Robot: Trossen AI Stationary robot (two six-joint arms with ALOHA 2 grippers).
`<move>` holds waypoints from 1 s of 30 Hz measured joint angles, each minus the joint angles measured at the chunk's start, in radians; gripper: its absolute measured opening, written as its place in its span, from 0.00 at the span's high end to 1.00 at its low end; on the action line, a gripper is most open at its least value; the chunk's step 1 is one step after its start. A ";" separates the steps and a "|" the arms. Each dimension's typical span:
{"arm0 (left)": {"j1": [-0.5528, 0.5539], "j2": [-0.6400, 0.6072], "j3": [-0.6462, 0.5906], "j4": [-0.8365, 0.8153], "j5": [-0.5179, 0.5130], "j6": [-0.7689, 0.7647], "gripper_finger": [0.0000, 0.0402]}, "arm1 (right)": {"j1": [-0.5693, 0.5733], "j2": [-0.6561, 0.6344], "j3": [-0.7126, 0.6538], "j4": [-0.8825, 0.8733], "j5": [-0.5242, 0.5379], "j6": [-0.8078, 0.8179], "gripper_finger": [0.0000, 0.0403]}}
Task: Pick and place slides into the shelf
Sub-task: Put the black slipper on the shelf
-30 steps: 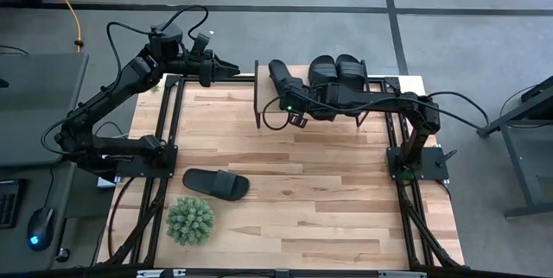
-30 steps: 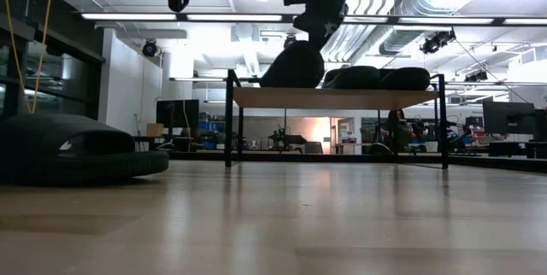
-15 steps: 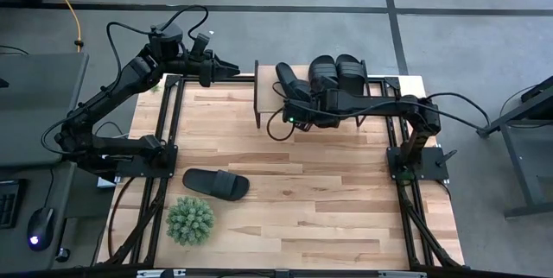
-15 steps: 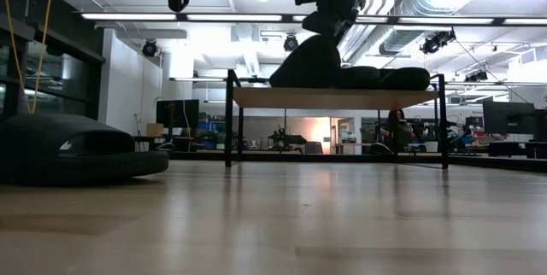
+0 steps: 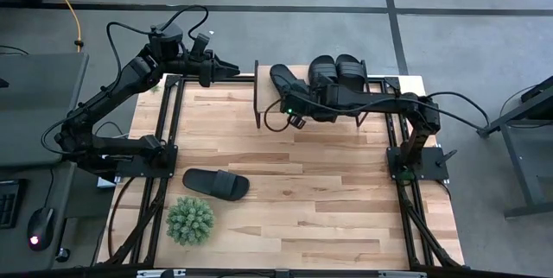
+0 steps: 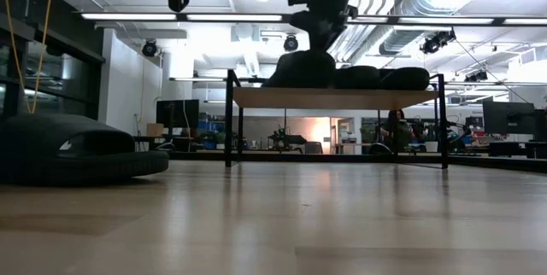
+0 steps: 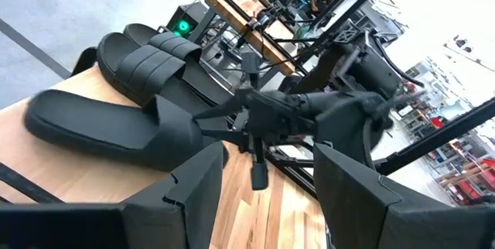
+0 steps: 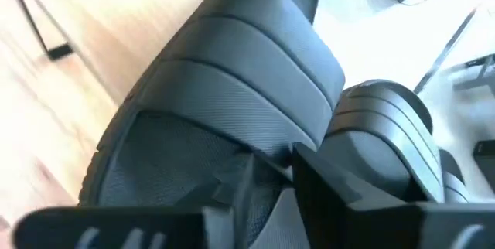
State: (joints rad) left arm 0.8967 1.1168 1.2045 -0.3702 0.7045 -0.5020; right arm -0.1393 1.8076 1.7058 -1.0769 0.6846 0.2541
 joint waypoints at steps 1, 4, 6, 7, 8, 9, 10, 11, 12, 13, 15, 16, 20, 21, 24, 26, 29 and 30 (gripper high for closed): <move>0.000 0.000 0.000 0.000 0.004 0.000 0.54 | -0.007 0.000 0.000 0.009 -0.008 -0.001 0.78; 0.000 0.000 0.000 0.000 0.011 0.000 0.54 | -0.027 0.000 0.000 0.038 -0.055 -0.026 0.71; 0.000 0.000 0.000 0.000 0.013 0.000 0.54 | -0.039 0.001 0.000 0.060 -0.110 -0.050 0.67; 0.000 0.000 0.000 -0.001 0.013 0.000 0.54 | -0.044 0.001 0.000 0.068 -0.140 -0.058 0.65; 0.000 0.000 0.000 -0.002 0.013 0.000 0.54 | -0.049 0.001 0.000 0.071 -0.169 -0.064 0.63; 0.000 0.000 0.000 -0.003 0.013 0.000 0.54 | -0.052 0.001 0.000 0.072 -0.190 -0.068 0.62; 0.000 0.000 0.000 -0.005 0.014 0.000 0.54 | -0.054 0.001 0.000 0.071 -0.207 -0.071 0.61; 0.000 0.000 0.000 -0.007 0.013 0.000 0.54 | -0.058 0.001 0.000 0.069 -0.227 -0.073 0.59; 0.000 0.000 0.000 -0.009 0.014 0.000 0.54 | -0.058 0.001 0.000 0.067 -0.248 -0.077 0.59; 0.000 0.000 0.000 -0.010 0.013 0.000 0.54 | -0.062 0.000 0.000 0.067 -0.266 -0.081 0.58; 0.000 0.000 0.000 -0.018 0.014 0.000 0.54 | -0.066 -0.002 0.000 0.068 -0.292 -0.096 0.57; 0.000 0.000 0.000 -0.024 0.014 0.000 0.54 | -0.067 -0.006 0.001 0.068 -0.295 -0.098 0.57; 0.000 0.000 0.000 -0.032 0.014 0.000 0.54 | -0.082 -0.031 0.001 0.054 -0.301 -0.098 0.57; 0.000 0.000 0.000 -0.032 0.014 0.000 0.54 | -0.086 -0.041 0.001 0.054 -0.301 -0.098 0.57; 0.000 0.000 0.000 -0.034 0.018 0.005 0.54 | -0.103 -0.078 0.001 0.079 -0.314 -0.129 0.57; 0.000 0.000 0.000 -0.034 0.018 0.006 0.54 | -0.115 -0.105 0.001 0.119 -0.370 -0.176 0.57; 0.000 0.000 0.000 -0.034 0.018 0.015 0.54 | -0.137 -0.135 0.002 0.198 -0.507 -0.253 0.57; 0.000 0.000 0.000 -0.034 0.018 0.019 0.54 | -0.143 -0.137 0.002 0.222 -0.542 -0.274 0.57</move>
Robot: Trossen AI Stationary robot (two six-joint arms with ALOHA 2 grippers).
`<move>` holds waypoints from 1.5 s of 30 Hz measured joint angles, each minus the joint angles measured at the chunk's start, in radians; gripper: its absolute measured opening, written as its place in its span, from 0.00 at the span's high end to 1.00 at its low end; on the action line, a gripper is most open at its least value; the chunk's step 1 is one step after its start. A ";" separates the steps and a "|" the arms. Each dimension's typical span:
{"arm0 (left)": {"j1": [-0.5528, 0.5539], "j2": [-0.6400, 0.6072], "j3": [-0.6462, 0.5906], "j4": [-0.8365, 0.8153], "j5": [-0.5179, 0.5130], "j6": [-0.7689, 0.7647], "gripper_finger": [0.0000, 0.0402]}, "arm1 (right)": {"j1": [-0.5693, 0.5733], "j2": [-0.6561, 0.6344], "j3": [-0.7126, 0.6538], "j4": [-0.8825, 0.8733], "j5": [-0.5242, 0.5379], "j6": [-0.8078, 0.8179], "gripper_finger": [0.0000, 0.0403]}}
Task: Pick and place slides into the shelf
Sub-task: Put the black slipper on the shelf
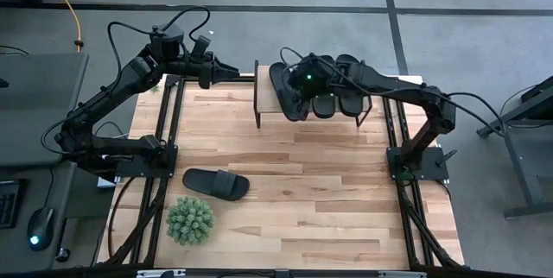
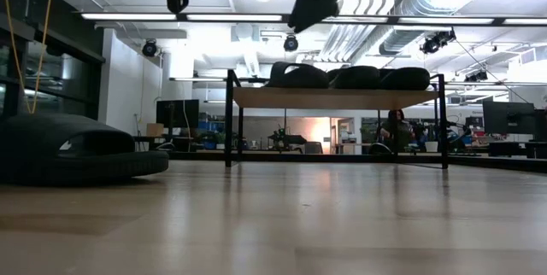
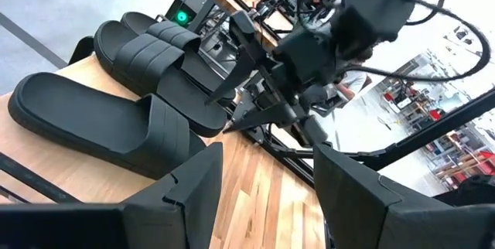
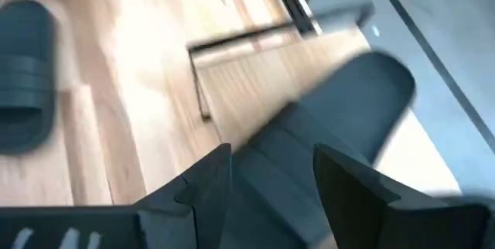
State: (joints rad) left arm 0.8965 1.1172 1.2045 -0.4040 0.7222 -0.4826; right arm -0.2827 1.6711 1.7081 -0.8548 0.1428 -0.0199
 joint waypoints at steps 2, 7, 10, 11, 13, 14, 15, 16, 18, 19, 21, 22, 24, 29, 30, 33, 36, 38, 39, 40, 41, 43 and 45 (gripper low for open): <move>0.000 0.000 0.000 0.000 0.000 0.004 0.54 | -0.014 0.002 0.000 0.032 -0.050 -0.037 0.57; 0.000 0.000 0.000 0.001 0.000 0.005 0.54 | -0.050 0.041 0.000 0.082 -0.131 -0.059 0.57; 0.000 0.000 0.000 0.001 0.000 0.006 0.54 | -0.067 0.062 0.000 0.117 -0.168 -0.068 0.57; 0.000 0.000 0.000 0.001 0.000 0.006 0.54 | -0.071 0.069 0.000 0.127 -0.180 -0.071 0.57; 0.000 0.000 0.000 0.001 0.000 0.011 0.54 | -0.074 0.087 0.000 0.150 -0.201 -0.080 0.57; 0.000 0.000 0.000 0.001 0.000 0.015 0.54 | -0.074 0.096 0.000 0.158 -0.206 -0.083 0.57; 0.000 0.000 0.000 0.001 0.000 0.015 0.54 | -0.074 0.102 0.000 0.166 -0.208 -0.086 0.57; 0.000 0.000 0.000 0.002 0.000 0.015 0.54 | -0.073 0.106 0.000 0.174 -0.210 -0.086 0.57; 0.000 0.000 0.000 0.002 -0.001 0.015 0.54 | -0.073 0.116 0.000 0.186 -0.217 -0.087 0.57; 0.000 0.000 0.000 0.001 -0.001 0.015 0.54 | -0.073 0.119 0.000 0.187 -0.224 -0.091 0.57; 0.000 0.000 0.000 0.002 -0.005 0.015 0.54 | -0.073 0.128 -0.001 0.202 -0.226 -0.095 0.57; 0.000 0.000 0.000 0.002 -0.006 0.015 0.54 | -0.073 0.132 -0.001 0.213 -0.227 -0.096 0.57; 0.000 0.000 0.000 0.002 -0.008 0.015 0.54 | -0.073 0.136 -0.001 0.214 -0.227 -0.110 0.57; 0.000 0.004 0.000 0.003 -0.008 0.015 0.54 | -0.073 0.169 -0.001 0.242 -0.226 -0.123 0.57; 0.000 0.005 0.000 0.002 -0.008 0.015 0.54 | -0.073 0.178 -0.001 0.234 -0.223 -0.119 0.57; 0.000 0.009 0.000 0.002 -0.007 0.012 0.54 | -0.073 0.196 -0.001 0.235 -0.211 -0.115 0.57; 0.000 0.011 0.000 0.001 -0.002 0.007 0.54 | -0.073 0.200 -0.001 0.229 -0.172 -0.112 0.57; 0.000 0.011 0.000 0.001 0.000 0.007 0.54 | -0.071 0.203 -0.001 0.230 -0.134 -0.112 0.57; 0.000 0.011 0.000 0.001 0.000 0.007 0.54 | -0.071 0.204 -0.001 0.227 -0.123 -0.109 0.57; 0.000 0.011 0.000 0.001 0.000 0.007 0.54 | -0.071 0.203 -0.001 0.223 -0.112 -0.103 0.57; 0.000 0.011 0.000 0.001 0.000 0.007 0.54 | -0.071 0.203 -0.001 0.216 -0.093 -0.093 0.57; 0.000 0.011 0.000 0.001 0.000 0.007 0.54 | -0.072 0.203 -0.001 0.196 -0.049 -0.086 0.57; 0.000 0.011 0.000 0.001 0.000 0.007 0.54 | -0.071 0.203 0.000 0.175 0.000 -0.086 0.57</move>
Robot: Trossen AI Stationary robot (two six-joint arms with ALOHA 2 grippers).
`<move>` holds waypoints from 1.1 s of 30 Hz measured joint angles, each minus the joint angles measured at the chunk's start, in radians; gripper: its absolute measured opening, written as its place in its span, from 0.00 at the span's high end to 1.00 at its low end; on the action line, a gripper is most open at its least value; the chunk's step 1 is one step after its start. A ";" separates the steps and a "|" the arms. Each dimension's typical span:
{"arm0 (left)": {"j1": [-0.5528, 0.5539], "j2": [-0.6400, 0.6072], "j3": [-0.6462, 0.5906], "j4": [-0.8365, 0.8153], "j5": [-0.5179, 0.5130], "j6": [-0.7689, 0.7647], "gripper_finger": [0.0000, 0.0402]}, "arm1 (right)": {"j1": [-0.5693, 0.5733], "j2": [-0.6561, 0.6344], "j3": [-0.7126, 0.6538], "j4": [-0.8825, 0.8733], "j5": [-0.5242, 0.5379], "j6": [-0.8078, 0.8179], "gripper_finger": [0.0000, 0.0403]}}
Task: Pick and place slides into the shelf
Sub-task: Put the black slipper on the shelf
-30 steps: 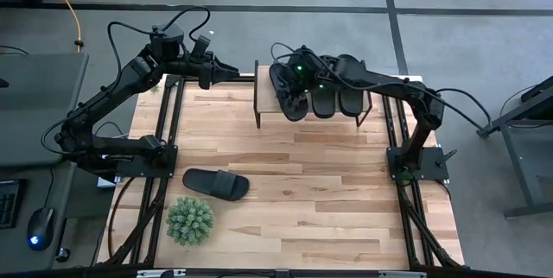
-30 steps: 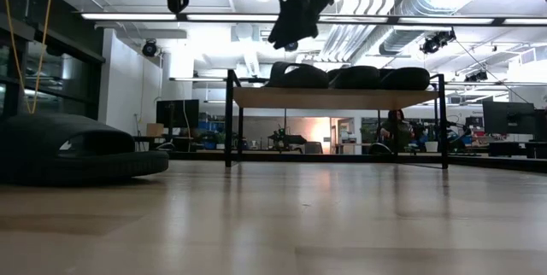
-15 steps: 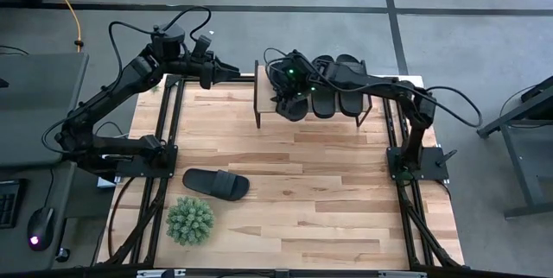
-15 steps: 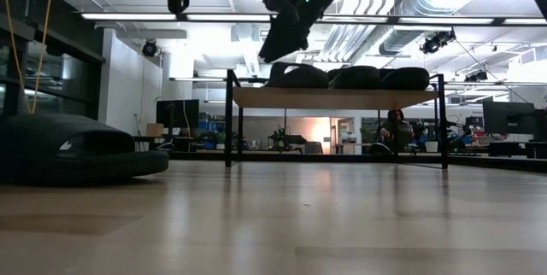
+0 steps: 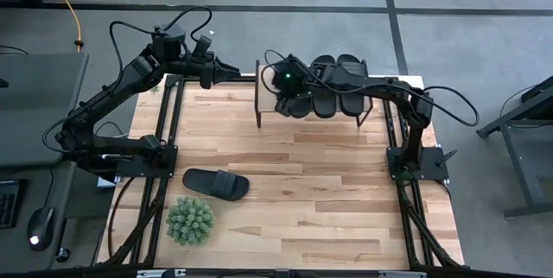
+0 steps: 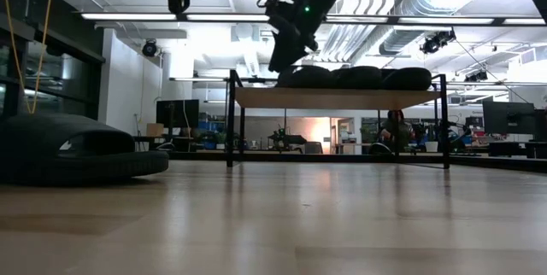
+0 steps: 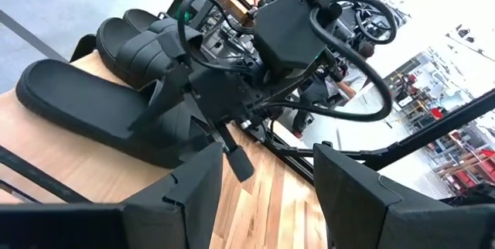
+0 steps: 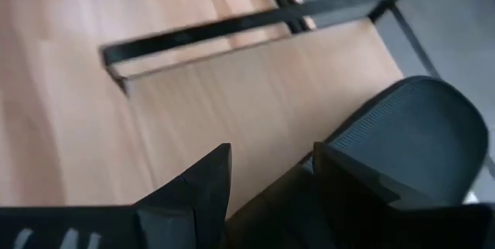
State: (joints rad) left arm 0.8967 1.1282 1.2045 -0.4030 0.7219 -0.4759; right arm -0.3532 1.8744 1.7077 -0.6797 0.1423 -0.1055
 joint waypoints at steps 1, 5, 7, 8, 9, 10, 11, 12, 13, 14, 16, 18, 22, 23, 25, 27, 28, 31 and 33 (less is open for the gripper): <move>0.000 0.000 0.000 0.000 0.000 0.000 0.54 | 0.002 0.000 0.000 -0.008 0.017 0.001 0.57; 0.000 0.000 0.000 0.000 0.000 0.001 0.54 | 0.003 0.000 0.026 -0.073 0.062 0.021 0.57; 0.000 0.000 0.000 0.000 0.000 0.005 0.54 | 0.001 0.002 0.044 -0.097 0.086 0.028 0.57; 0.000 0.000 0.000 0.000 0.000 0.005 0.54 | 0.001 0.003 0.059 -0.114 0.097 0.030 0.57; 0.000 0.000 0.000 0.000 0.000 0.005 0.54 | 0.001 0.003 0.077 -0.130 0.117 0.031 0.57; 0.000 0.000 0.000 0.000 0.000 0.006 0.54 | 0.001 0.002 0.093 -0.140 0.135 0.030 0.57; 0.000 0.000 0.000 0.000 0.000 0.006 0.54 | 0.001 0.001 0.108 -0.144 0.143 0.027 0.57; 0.000 0.000 0.000 0.000 0.000 0.006 0.54 | 0.001 0.001 0.122 -0.149 0.146 0.021 0.57; 0.000 0.000 0.000 0.000 0.000 0.007 0.54 | 0.001 0.002 0.135 -0.156 0.146 0.016 0.57; 0.000 0.000 0.000 0.000 0.000 0.008 0.54 | 0.001 0.002 0.149 -0.157 0.146 0.014 0.57; 0.000 0.000 0.000 0.000 0.000 0.008 0.54 | -0.001 0.002 0.177 -0.152 0.142 0.011 0.57; 0.000 0.000 0.000 0.000 0.000 0.008 0.54 | -0.001 0.002 0.199 -0.151 0.131 0.003 0.57; 0.000 0.000 0.000 0.001 0.000 0.008 0.54 | -0.001 0.001 0.240 -0.149 0.090 -0.001 0.57; 0.000 0.000 0.000 0.000 0.002 0.008 0.54 | -0.001 0.002 0.247 -0.149 0.072 0.002 0.57; 0.000 0.000 0.000 0.000 0.009 0.008 0.54 | 0.000 0.001 0.258 -0.150 0.021 0.017 0.57; 0.000 0.000 0.000 0.000 0.023 0.008 0.54 | 0.000 0.001 0.263 -0.143 -0.028 0.037 0.57; 0.000 0.000 0.000 0.000 0.030 0.009 0.54 | 0.000 0.000 0.263 -0.142 -0.051 0.050 0.57; 0.000 0.000 0.000 0.000 0.060 0.024 0.54 | 0.000 0.001 0.263 -0.143 -0.104 0.091 0.57; 0.000 0.000 0.000 0.000 0.091 0.025 0.54 | 0.000 0.000 0.263 -0.143 -0.133 0.114 0.57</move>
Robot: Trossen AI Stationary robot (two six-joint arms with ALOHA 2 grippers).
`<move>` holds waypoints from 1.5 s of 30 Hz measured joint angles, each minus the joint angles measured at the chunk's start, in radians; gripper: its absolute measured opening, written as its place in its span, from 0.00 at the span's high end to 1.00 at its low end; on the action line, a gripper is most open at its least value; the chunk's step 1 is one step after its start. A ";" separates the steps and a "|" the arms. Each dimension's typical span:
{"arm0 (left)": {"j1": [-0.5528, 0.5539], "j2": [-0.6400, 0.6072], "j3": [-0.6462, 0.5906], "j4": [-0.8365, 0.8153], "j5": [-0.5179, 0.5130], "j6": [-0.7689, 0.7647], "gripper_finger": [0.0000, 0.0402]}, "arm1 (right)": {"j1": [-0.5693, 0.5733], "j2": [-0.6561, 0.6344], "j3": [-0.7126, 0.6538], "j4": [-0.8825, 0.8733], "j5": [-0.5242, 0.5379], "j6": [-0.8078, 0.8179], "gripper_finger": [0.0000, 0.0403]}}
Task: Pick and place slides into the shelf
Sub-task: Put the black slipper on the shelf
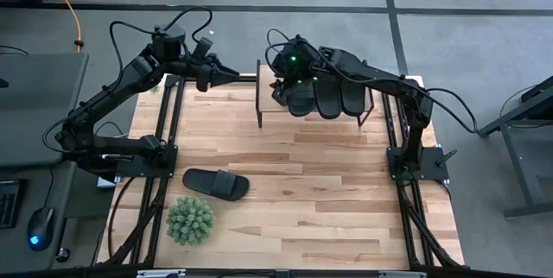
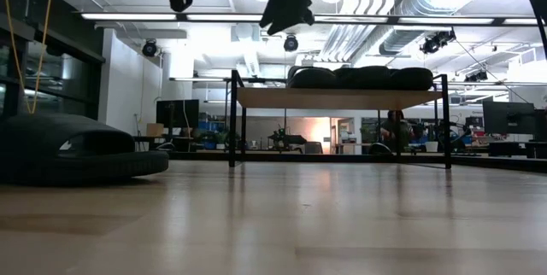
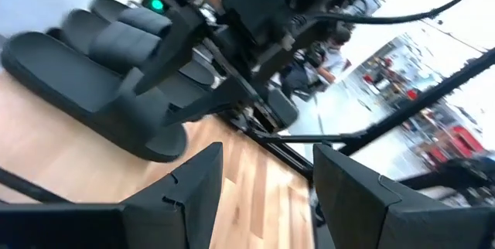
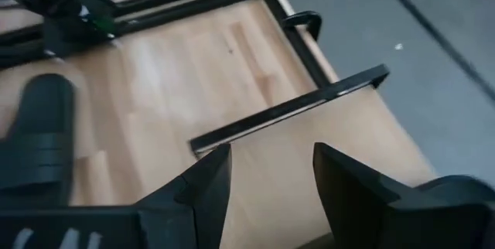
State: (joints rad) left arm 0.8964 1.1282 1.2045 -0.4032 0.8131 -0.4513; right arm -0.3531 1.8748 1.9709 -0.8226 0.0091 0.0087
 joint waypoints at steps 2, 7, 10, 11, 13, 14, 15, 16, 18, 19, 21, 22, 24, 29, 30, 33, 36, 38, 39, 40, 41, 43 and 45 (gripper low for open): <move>0.000 0.000 0.000 -0.009 0.032 0.002 0.54 | 0.001 0.000 0.000 -0.001 -0.020 0.030 0.57; 0.000 0.000 0.000 -0.141 0.147 0.011 0.54 | 0.015 0.000 0.000 0.000 -0.025 0.075 0.57; 0.000 -0.008 0.000 -0.306 0.172 0.081 0.54 | 0.027 0.000 0.000 0.000 -0.026 0.090 0.57; 0.000 -0.011 0.000 -0.366 0.172 0.113 0.54 | 0.030 0.000 0.000 0.000 -0.026 0.096 0.57; 0.000 -0.015 0.000 -0.488 0.172 0.179 0.54 | 0.035 0.000 0.000 0.001 -0.026 0.115 0.57; 0.000 -0.016 0.000 -0.540 0.172 0.212 0.54 | 0.035 0.000 0.000 0.003 -0.026 0.128 0.57; 0.000 -0.018 0.000 -0.594 0.172 0.244 0.54 | 0.035 0.000 0.000 0.004 -0.026 0.142 0.57; 0.000 -0.020 0.000 -0.641 0.172 0.271 0.54 | 0.035 0.000 0.000 0.007 -0.026 0.161 0.57; 0.000 -0.029 0.000 -0.718 0.171 0.325 0.54 | 0.035 0.000 0.000 0.020 -0.021 0.200 0.57; 0.000 -0.033 0.000 -0.754 0.171 0.350 0.54 | 0.035 0.000 0.000 0.026 -0.015 0.211 0.57; 0.000 -0.041 0.000 -0.809 0.168 0.398 0.54 | 0.035 0.000 0.000 0.040 -0.002 0.229 0.57; 0.000 -0.045 0.000 -0.834 0.161 0.419 0.54 | 0.035 0.000 0.000 0.050 0.005 0.230 0.57; 0.000 -0.050 0.000 -0.862 0.147 0.443 0.54 | 0.035 0.000 0.000 0.071 0.007 0.225 0.57; 0.000 -0.062 -0.018 -0.880 0.093 0.444 0.54 | 0.035 0.000 0.000 0.111 0.005 0.168 0.57; 0.000 -0.063 -0.027 -0.878 0.092 0.438 0.54 | 0.035 0.000 0.000 0.109 0.001 0.155 0.57; 0.000 -0.074 -0.075 -0.844 0.092 0.416 0.54 | 0.034 0.000 0.000 0.100 -0.021 0.151 0.57; 0.000 -0.095 -0.155 -0.759 0.092 0.376 0.54 | 0.033 0.000 0.000 0.074 -0.028 0.184 0.57; 0.000 -0.103 -0.225 -0.683 0.091 0.305 0.54 | 0.033 0.000 0.000 0.061 -0.034 0.192 0.57; 0.000 -0.109 -0.258 -0.649 0.092 0.274 0.54 | 0.032 0.000 0.000 0.057 -0.044 0.189 0.57; 0.000 -0.118 -0.294 -0.611 0.093 0.248 0.54 | 0.032 0.000 0.000 0.052 -0.057 0.176 0.57; 0.000 -0.128 -0.327 -0.571 0.095 0.225 0.54 | 0.032 0.000 0.000 0.051 -0.074 0.163 0.57; 0.000 -0.146 -0.396 -0.500 0.097 0.171 0.54 | 0.032 0.000 0.000 0.049 -0.098 0.129 0.57; 0.000 -0.171 -0.460 -0.442 0.097 0.109 0.54 | 0.033 0.000 0.000 0.042 -0.114 0.110 0.57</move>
State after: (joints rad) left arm 0.8967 0.9574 0.7442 -0.8448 0.9100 -0.3419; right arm -0.3199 1.8748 1.9709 -0.7805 -0.1048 0.1189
